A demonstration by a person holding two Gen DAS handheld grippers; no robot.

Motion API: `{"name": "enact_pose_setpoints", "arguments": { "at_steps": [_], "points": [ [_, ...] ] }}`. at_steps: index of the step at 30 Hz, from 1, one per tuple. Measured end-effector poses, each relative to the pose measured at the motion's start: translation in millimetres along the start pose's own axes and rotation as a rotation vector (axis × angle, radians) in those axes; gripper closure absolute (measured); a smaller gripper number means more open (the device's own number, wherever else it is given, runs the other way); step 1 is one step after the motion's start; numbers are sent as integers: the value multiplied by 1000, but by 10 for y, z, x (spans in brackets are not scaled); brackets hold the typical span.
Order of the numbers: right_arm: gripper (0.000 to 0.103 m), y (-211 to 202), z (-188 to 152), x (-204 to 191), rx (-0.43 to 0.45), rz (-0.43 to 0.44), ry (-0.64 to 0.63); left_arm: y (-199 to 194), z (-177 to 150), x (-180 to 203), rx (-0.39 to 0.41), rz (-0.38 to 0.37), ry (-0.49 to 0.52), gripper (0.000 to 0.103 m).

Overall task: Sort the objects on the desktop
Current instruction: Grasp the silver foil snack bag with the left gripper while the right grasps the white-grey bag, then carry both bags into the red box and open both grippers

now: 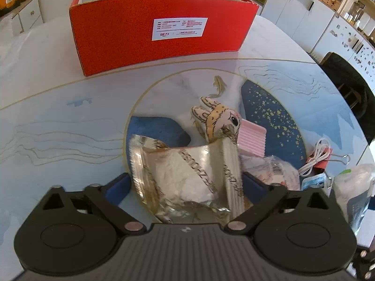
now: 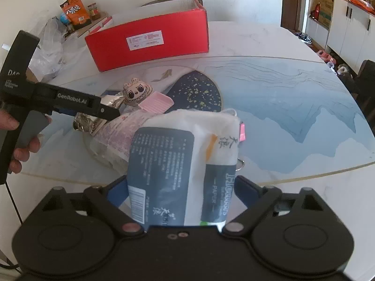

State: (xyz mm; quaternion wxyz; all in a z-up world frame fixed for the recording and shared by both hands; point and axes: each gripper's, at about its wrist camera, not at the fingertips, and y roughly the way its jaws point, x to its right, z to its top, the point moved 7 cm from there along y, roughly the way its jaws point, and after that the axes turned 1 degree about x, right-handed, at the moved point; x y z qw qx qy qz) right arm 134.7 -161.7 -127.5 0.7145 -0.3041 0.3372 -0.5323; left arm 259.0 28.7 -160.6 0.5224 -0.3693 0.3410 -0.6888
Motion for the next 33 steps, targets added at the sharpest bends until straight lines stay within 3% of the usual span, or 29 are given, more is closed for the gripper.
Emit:
{"name": "enact_pose_setpoints", "arguments": {
  "at_steps": [9, 15, 20, 33],
  "points": [
    [27, -26, 24, 21, 10, -11, 0, -68, -75, -21, 25, 27, 34, 35],
    [44, -81, 56, 2, 34, -11, -1, -118, -97, -60, 38, 45, 45, 45],
    [53, -146, 120, -12, 61, -9, -4, -211, -108, -79, 58, 56, 36, 45],
    [53, -236, 336, -91, 100, 5, 3, -616, -42, 84, 112, 67, 53, 45]
  ]
}}
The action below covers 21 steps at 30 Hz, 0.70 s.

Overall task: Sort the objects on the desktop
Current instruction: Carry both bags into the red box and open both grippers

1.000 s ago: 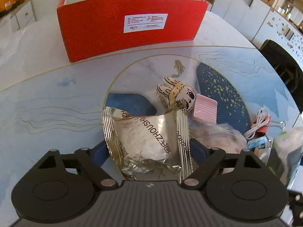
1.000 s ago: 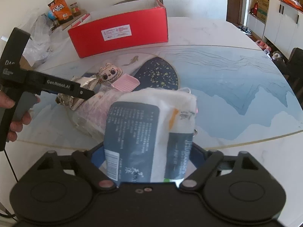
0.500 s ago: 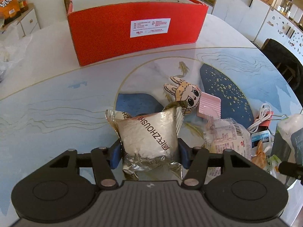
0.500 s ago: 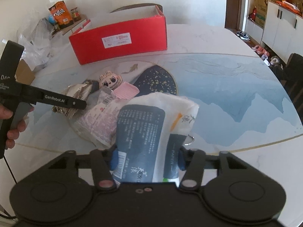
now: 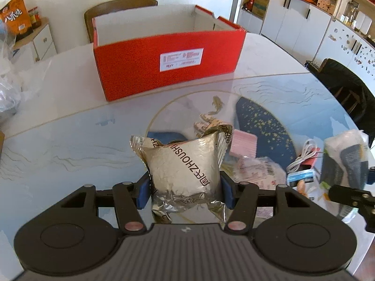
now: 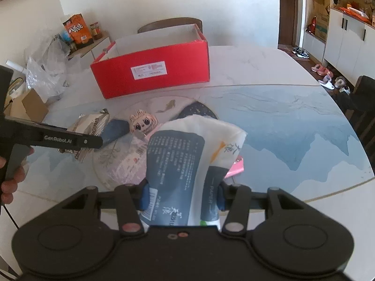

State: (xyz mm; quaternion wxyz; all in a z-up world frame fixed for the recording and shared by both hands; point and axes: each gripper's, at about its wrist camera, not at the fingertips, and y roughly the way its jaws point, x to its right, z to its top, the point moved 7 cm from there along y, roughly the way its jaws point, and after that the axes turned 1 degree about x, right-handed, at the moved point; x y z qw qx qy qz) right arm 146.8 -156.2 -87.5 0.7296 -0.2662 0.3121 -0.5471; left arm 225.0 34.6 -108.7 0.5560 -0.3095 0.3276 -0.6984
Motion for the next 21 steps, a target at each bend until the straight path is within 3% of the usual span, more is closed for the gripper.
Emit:
{"name": "enact_pose_setpoints", "arguments": {
  "at_steps": [10, 21],
  "points": [
    [53, 34, 327, -108, 27, 20, -42, -200, 189, 69, 28, -13, -15, 45],
    [53, 158, 977, -193, 69, 60, -89, -309, 539, 59, 70, -15, -24, 45]
  ]
}}
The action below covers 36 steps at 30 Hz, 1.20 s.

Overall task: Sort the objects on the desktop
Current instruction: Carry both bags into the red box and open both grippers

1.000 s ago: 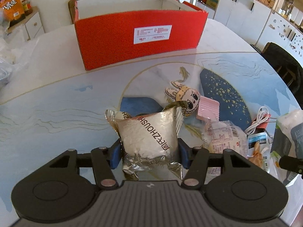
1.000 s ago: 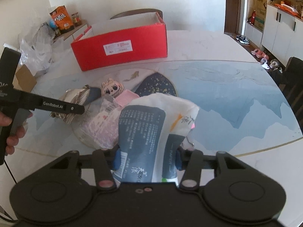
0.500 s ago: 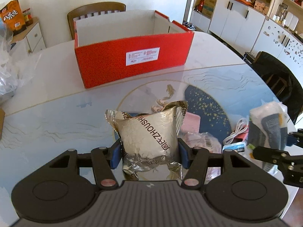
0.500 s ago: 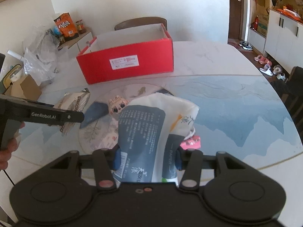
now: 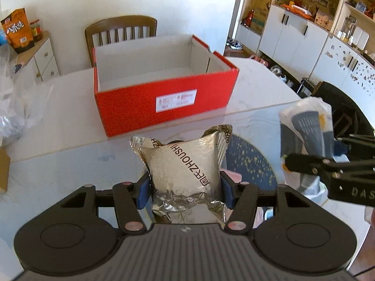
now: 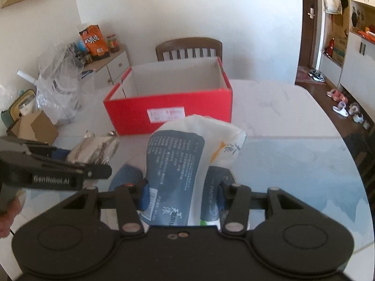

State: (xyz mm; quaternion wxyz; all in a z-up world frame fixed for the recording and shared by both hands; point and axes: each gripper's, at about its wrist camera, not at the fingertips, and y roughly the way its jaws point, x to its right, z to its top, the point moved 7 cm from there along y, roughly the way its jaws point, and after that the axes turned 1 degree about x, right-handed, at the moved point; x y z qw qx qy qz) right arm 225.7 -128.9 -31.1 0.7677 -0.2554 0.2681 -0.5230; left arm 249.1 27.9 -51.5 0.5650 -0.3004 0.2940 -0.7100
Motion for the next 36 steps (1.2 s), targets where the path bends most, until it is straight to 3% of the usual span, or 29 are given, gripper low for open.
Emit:
{"name": "enact_pose_setpoints", "arguments": {
  "at_steps": [19, 26, 36],
  "points": [
    [53, 528, 1054, 31, 52, 60, -67, 95, 1027, -246, 130, 54, -3, 45],
    [53, 834, 1384, 92, 62, 64, -80, 295, 1345, -428, 148, 87, -2, 45],
    [53, 1435, 1587, 168, 23, 57, -75, 735, 1594, -608, 133, 118, 11, 45]
  ]
}}
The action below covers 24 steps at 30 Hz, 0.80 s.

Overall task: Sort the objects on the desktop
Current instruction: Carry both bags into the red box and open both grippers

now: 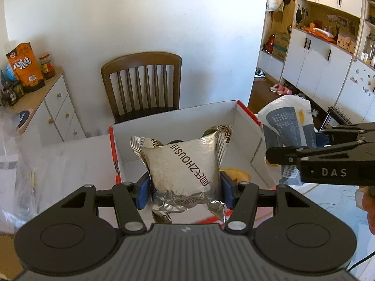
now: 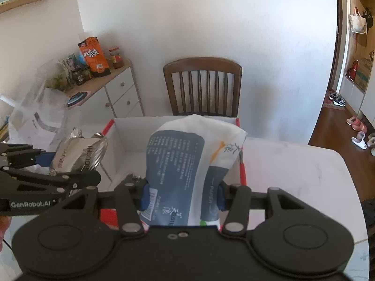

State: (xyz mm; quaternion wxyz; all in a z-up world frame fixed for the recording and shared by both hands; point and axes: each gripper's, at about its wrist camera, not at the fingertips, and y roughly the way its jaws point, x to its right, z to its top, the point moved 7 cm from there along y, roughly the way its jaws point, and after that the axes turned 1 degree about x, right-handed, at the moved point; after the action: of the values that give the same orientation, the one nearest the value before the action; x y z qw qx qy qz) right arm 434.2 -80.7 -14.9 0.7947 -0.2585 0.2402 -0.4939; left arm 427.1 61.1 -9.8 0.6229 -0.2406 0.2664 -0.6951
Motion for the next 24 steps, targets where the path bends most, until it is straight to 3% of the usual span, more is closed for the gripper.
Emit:
{"name": "enact_pose_setpoints", "arguments": {
  "at_steps": [10, 24],
  "points": [
    [53, 468, 142, 113, -54, -8, -27, 395, 33, -42, -24, 41, 33, 45],
    [53, 1033, 60, 152, -146, -33, -88, 1005, -195, -98, -144, 76, 88, 45]
  ]
}}
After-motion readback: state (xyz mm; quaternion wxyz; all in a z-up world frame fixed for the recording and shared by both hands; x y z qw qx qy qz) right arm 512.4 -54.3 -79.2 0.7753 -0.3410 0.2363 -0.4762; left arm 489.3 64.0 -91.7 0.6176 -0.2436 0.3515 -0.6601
